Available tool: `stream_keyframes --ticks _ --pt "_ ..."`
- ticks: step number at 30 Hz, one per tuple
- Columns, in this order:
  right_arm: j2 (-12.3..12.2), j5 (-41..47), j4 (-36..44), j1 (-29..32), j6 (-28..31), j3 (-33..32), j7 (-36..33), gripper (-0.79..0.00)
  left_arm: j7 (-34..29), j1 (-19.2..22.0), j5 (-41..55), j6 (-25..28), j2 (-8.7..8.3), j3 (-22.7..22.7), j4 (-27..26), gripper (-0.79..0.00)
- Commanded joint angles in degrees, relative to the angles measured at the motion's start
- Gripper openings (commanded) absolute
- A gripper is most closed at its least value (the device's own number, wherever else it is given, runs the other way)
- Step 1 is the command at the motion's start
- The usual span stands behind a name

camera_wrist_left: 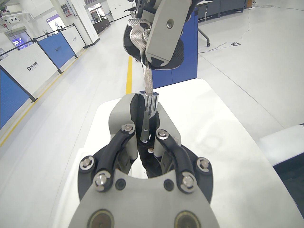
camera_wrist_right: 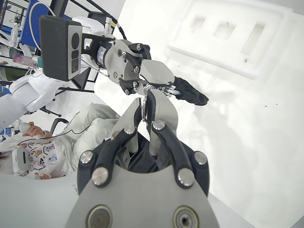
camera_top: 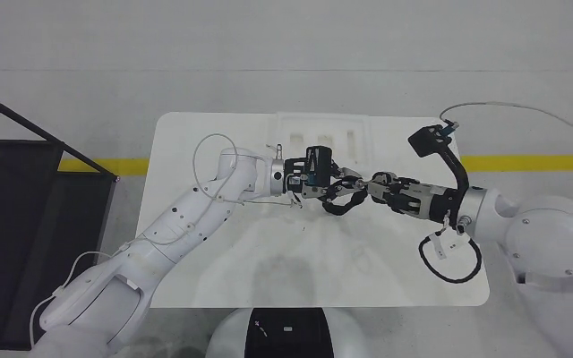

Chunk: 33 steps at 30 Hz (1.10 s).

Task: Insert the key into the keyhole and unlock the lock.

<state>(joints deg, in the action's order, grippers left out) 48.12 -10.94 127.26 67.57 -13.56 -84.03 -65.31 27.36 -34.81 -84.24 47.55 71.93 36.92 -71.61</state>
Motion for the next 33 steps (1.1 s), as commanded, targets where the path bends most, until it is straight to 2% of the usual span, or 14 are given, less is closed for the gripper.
stream_keyframes --ticks 1,7,22,33 --pt "0.0 -0.2 0.1 -0.2 -0.4 0.3 -0.1 -0.785 0.0 0.0 0.0 0.0 0.00 0.0 0.0 -0.785" --pt "0.0 -0.3 -0.5 -1.1 -1.4 1.8 -0.1 -0.785 0.0 0.0 0.0 0.0 0.00 0.0 0.0 -0.785" --pt "-0.1 -4.2 0.2 -4.3 -8.1 5.2 -1.4 -0.785 0.0 0.0 0.0 0.0 0.00 0.0 0.0 -0.785" --pt "-0.3 -5.8 0.5 -4.8 -8.9 5.9 -2.8 -0.785 -4.8 -3.0 1.9 -1.4 -0.25 2.4 -2.9 -0.785"
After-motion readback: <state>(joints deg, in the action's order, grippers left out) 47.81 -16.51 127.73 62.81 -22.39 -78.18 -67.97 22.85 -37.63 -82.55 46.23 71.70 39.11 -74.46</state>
